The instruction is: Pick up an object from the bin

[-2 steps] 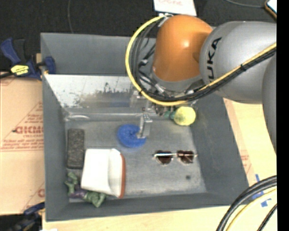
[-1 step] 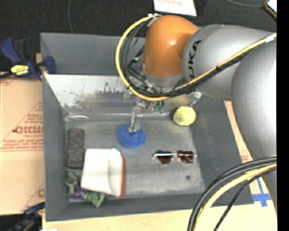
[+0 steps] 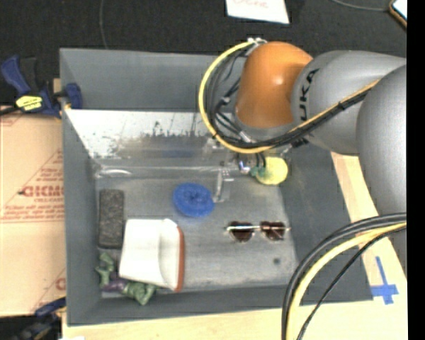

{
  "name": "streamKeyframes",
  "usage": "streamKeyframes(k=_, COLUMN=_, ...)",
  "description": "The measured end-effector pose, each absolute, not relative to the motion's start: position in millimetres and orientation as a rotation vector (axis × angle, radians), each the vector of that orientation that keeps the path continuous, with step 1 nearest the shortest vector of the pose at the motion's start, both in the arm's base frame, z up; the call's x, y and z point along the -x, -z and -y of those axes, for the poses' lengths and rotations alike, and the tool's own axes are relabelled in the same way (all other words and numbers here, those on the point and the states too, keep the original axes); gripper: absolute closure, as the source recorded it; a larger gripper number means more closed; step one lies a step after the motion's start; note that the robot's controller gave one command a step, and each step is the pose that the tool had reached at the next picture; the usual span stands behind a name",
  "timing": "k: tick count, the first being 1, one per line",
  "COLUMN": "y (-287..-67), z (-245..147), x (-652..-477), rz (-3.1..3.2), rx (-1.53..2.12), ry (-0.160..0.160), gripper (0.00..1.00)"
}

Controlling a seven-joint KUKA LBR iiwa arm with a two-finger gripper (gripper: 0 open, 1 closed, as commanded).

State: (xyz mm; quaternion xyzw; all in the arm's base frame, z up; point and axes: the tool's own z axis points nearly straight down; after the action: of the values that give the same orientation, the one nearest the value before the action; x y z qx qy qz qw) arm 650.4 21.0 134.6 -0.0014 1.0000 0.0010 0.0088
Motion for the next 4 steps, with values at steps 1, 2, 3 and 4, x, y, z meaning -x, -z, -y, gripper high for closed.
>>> streamKeyframes(k=1, y=-115.6, z=-37.4, x=-577.2, rz=-3.123, rx=-0.170, ry=-0.012, gripper=0.00)
streamKeyframes(k=2, y=-72.0, z=-70.4, x=-615.5, rz=-3.107, rx=0.010, ry=-0.008, gripper=1.00)
streamKeyframes(k=3, y=-72.0, z=-70.4, x=-615.5, rz=-3.107, rx=0.010, ry=-0.008, gripper=1.00)
streamKeyframes(k=4, y=-171.2, z=-64.8, x=-612.8, rz=-3.110, rx=-0.007, ry=-0.008, gripper=1.00)
